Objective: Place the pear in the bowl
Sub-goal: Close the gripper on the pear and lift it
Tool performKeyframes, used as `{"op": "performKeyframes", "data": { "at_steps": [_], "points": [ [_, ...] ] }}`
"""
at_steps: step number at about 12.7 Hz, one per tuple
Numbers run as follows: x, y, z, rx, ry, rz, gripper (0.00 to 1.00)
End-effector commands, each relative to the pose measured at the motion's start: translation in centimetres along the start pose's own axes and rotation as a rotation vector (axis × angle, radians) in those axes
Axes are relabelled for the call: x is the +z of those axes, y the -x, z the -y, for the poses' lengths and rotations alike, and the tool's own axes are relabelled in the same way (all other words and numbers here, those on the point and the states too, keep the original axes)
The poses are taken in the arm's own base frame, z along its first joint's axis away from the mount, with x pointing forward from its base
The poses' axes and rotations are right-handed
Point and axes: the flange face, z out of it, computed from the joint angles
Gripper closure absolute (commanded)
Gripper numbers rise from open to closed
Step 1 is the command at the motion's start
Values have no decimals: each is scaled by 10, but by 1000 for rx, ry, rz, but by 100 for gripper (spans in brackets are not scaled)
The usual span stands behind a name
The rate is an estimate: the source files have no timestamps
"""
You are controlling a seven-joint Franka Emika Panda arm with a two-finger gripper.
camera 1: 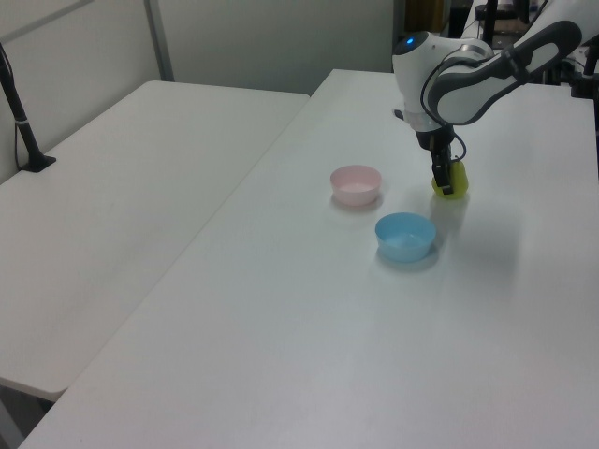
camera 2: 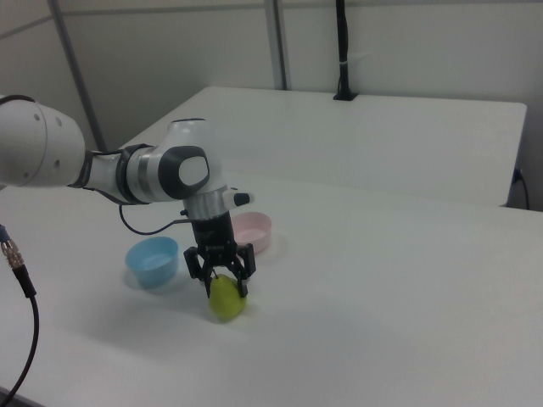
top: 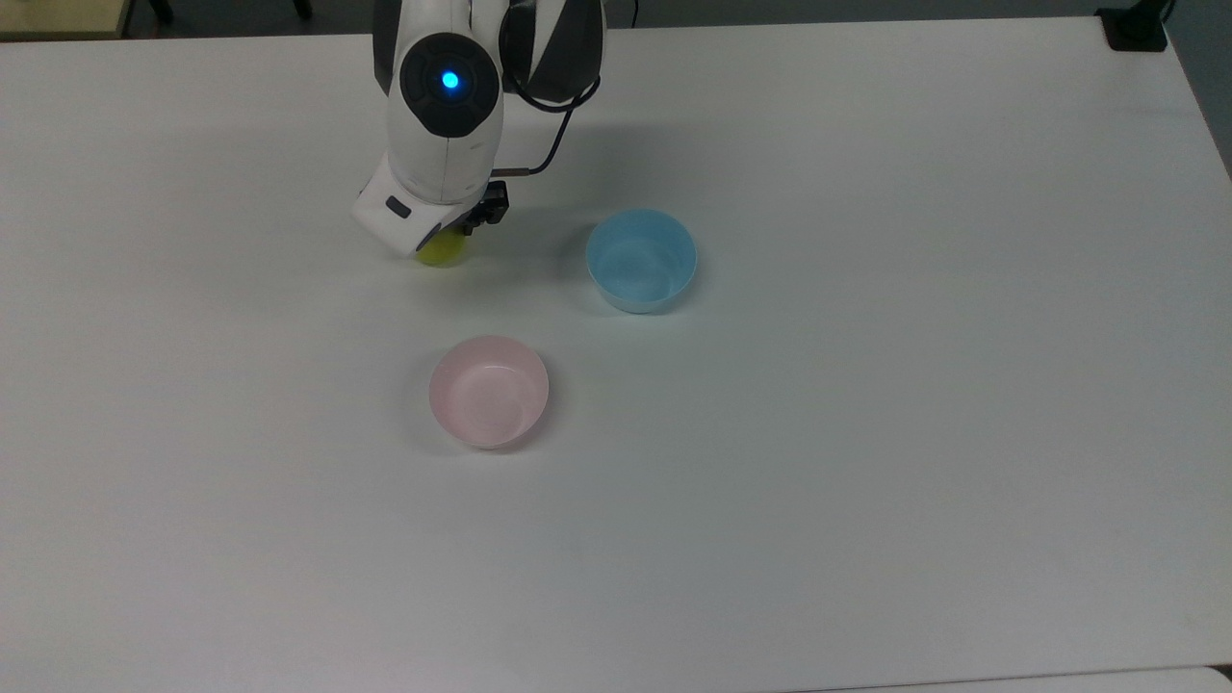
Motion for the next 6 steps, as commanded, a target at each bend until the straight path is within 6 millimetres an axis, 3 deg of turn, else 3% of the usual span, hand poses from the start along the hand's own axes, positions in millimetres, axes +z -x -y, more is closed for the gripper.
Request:
{"op": "performKeyframes", "data": {
  "at_steps": [1, 3, 6],
  "points": [
    [-7, 4, -3, -30, 15, -22, 61],
    [-36, 11, -8, -19, 8, -45, 62],
    [-101, 0, -23, 53, -85, -134, 62]
  ]
}}
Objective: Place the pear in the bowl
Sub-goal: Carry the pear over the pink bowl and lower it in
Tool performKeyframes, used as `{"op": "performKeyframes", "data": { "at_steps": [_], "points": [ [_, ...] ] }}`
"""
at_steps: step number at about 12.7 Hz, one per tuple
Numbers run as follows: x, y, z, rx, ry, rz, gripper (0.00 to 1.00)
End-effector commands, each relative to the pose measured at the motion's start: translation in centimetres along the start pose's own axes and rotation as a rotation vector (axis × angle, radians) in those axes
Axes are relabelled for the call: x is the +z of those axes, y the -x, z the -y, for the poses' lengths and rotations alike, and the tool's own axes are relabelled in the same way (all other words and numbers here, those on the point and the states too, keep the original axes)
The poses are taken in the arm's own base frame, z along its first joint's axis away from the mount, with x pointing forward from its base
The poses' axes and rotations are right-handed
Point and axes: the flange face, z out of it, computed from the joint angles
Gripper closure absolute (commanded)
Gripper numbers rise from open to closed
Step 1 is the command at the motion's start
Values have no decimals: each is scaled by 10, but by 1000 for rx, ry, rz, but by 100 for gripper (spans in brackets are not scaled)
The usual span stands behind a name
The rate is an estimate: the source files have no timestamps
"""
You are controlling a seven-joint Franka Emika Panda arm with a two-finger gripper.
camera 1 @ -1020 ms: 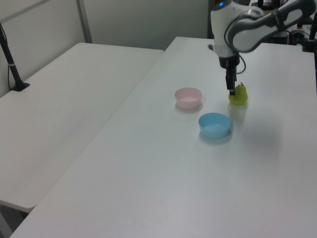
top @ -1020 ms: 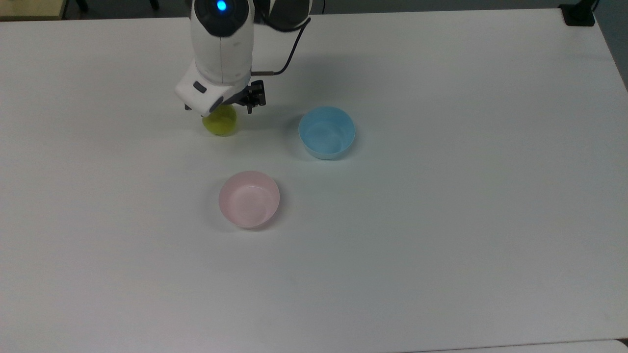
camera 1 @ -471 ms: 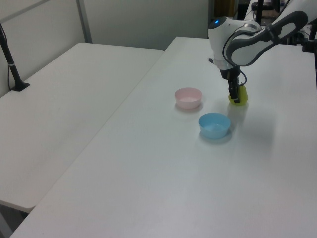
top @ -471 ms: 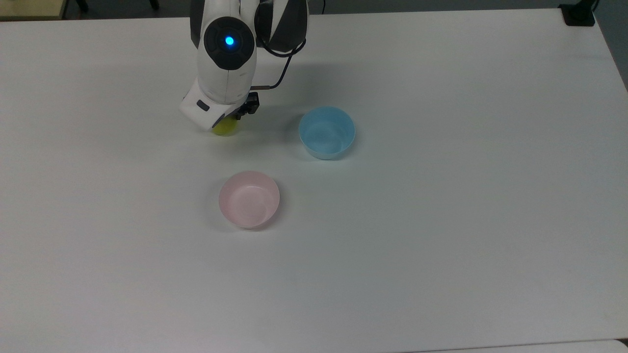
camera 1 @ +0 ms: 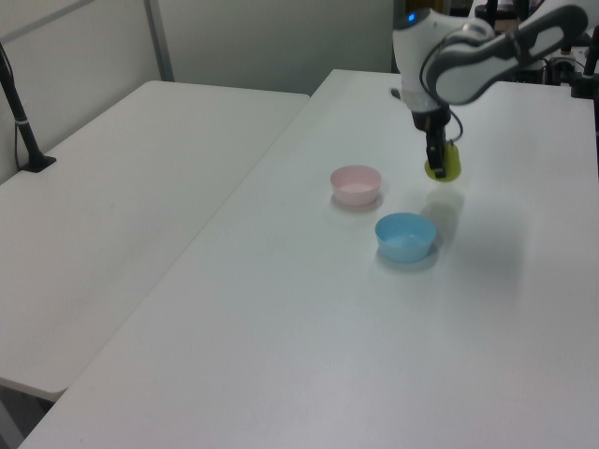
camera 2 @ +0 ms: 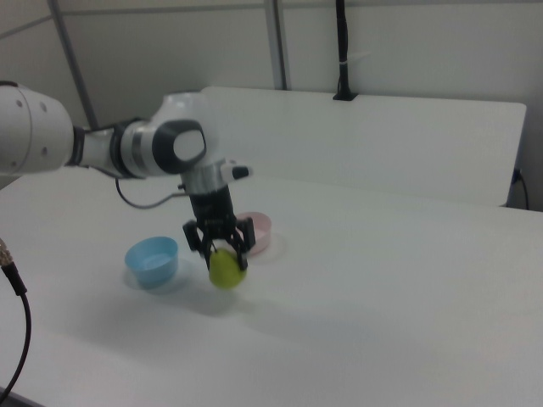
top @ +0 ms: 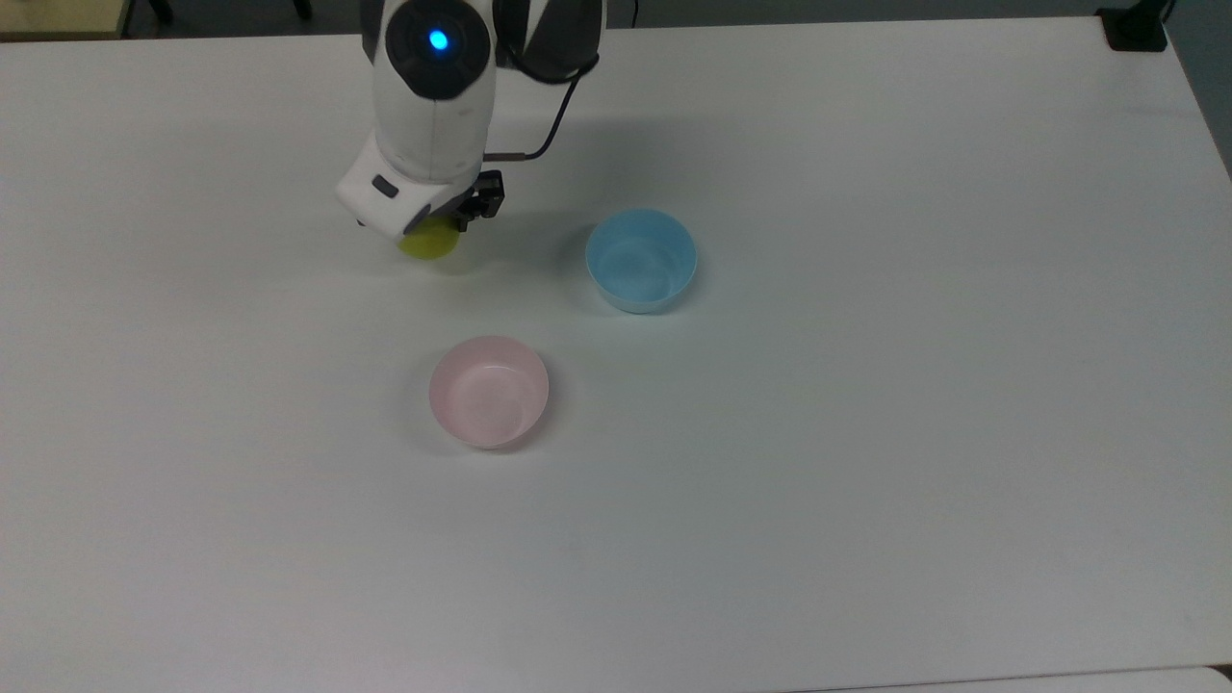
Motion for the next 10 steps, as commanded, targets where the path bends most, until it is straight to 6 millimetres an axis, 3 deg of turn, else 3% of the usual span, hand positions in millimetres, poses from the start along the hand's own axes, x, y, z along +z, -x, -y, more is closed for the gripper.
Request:
{"op": "performKeyframes", "data": {
  "at_steps": [1, 2, 4, 7, 10],
  "points": [
    [-68, -19, -9, 47, -96, -102, 62],
    [-83, -33, -10, 67, -125, -131, 62],
    [-87, -59, -4, 120, -161, -137, 61],
    [-66, -106, 11, 227, -158, -147, 60],
    [-49, -135, 16, 311, -148, -219, 60]
  ]
}}
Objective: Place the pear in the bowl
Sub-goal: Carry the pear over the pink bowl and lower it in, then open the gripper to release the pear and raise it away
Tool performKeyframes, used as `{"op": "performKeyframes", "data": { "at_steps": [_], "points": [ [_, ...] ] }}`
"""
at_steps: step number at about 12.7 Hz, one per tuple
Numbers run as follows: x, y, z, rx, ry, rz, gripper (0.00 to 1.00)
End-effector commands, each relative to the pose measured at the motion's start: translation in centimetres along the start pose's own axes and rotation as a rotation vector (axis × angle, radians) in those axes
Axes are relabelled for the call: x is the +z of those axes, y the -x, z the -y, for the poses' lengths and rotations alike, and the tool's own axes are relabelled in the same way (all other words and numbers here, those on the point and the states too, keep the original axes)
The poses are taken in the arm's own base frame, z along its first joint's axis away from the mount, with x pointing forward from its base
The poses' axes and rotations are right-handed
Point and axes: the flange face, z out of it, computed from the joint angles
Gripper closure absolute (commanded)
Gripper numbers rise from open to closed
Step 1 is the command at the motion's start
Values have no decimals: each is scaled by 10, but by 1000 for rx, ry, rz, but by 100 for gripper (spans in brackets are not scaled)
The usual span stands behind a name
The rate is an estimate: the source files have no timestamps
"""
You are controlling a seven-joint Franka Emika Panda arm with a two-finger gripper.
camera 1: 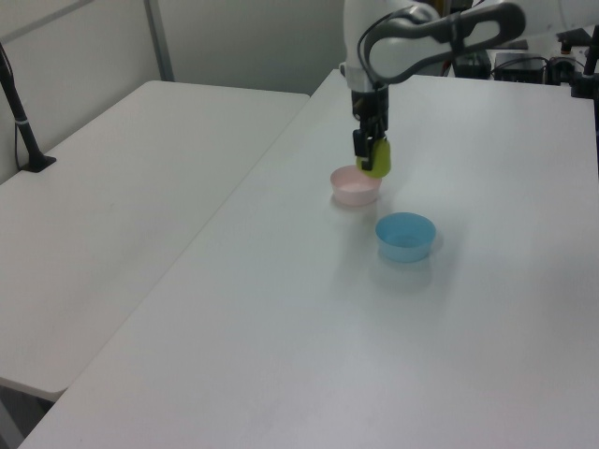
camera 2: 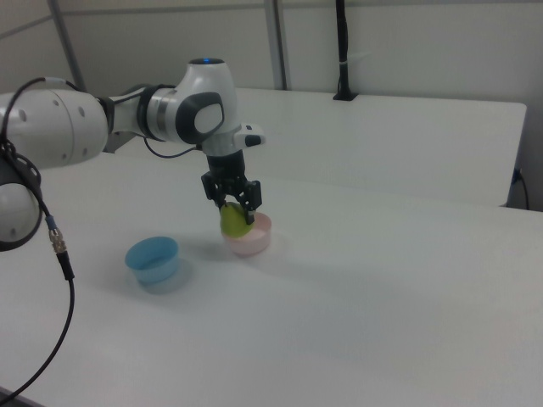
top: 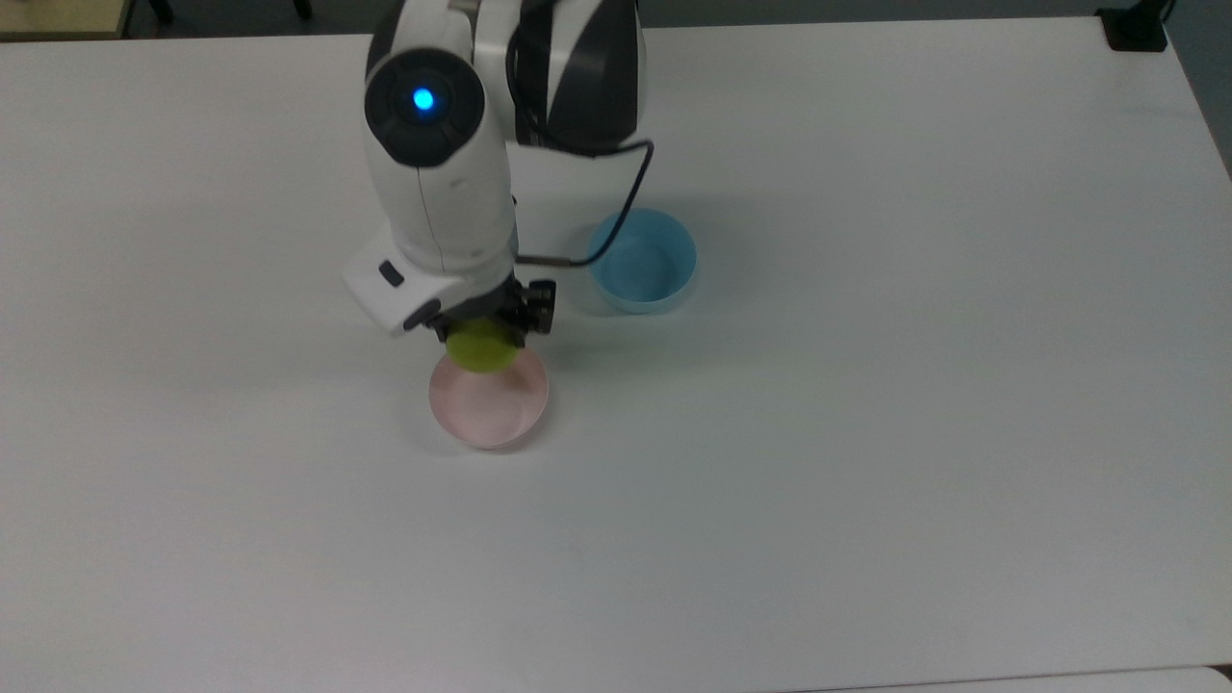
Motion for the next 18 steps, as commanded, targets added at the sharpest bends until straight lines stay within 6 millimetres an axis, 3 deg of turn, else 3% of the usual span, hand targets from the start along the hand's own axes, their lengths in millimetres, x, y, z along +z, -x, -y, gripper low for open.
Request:
{"op": "performKeyframes", "data": {
  "at_steps": [1, 3, 6, 8, 10, 12, 14, 18],
  "points": [
    [7, -24, 7, 82, 9, -94, 60],
    [18, -27, 8, 82, 14, -105, 56],
    [36, -26, 14, 66, 25, -78, 26],
    [46, -24, 25, 50, 33, -61, 0],
    [42, -21, 27, 49, 31, -62, 0],
    [-8, -7, 13, 67, 0, -109, 0],
    [-62, 23, -14, 94, -32, -144, 0],
    [-128, 100, -68, 113, -49, -102, 0]
  ]
}}
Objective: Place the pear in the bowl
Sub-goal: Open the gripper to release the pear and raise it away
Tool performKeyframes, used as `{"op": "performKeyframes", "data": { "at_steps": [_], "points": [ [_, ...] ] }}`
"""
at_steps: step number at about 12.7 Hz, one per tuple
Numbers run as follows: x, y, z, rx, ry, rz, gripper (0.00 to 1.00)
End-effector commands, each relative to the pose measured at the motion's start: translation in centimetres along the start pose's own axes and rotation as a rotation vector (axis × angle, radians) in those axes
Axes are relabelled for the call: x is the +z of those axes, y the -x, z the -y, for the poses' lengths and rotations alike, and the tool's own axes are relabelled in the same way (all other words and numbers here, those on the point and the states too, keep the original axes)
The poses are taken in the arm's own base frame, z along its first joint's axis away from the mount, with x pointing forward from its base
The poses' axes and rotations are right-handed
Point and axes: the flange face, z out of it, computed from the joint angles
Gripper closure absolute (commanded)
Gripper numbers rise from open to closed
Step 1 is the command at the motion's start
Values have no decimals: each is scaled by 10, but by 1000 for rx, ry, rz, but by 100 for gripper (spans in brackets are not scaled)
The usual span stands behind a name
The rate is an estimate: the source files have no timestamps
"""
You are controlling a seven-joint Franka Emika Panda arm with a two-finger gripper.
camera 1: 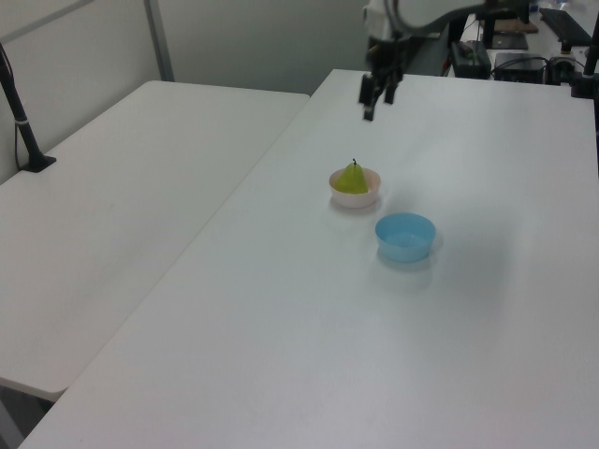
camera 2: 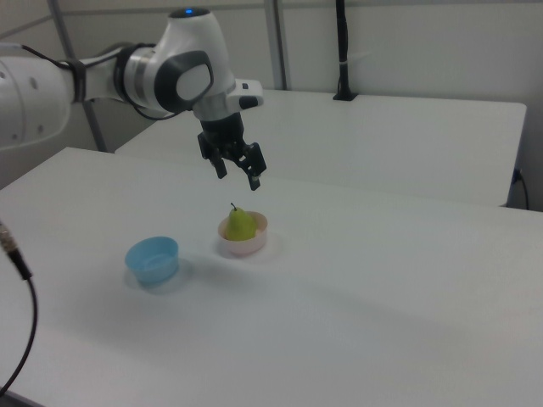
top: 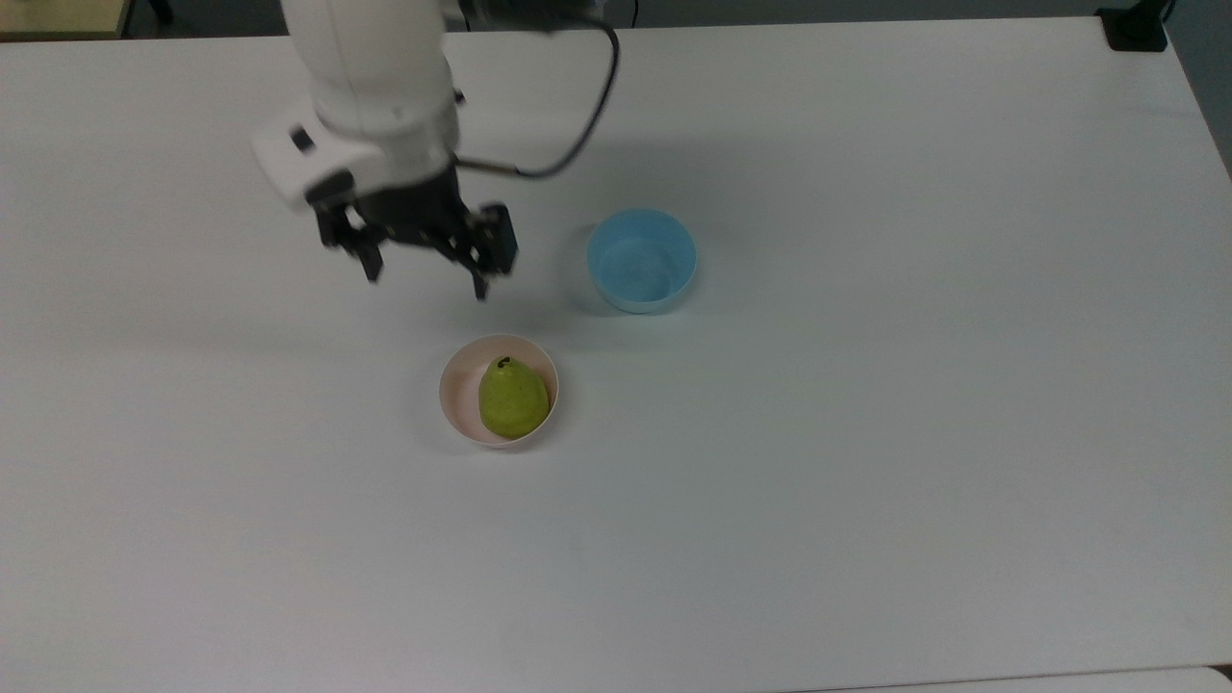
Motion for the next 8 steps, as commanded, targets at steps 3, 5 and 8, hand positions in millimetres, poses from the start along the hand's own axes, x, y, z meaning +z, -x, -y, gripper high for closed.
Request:
{"op": "performKeyframes", "data": {
  "at_steps": [3, 5, 8],
  "points": [
    [-84, 93, -60, -28, -49, 69, 0],
    [-86, 110, -62, -41, -36, 79, 0],
    [-81, 119, -58, -57, -20, 135, 0]
  ]
}}
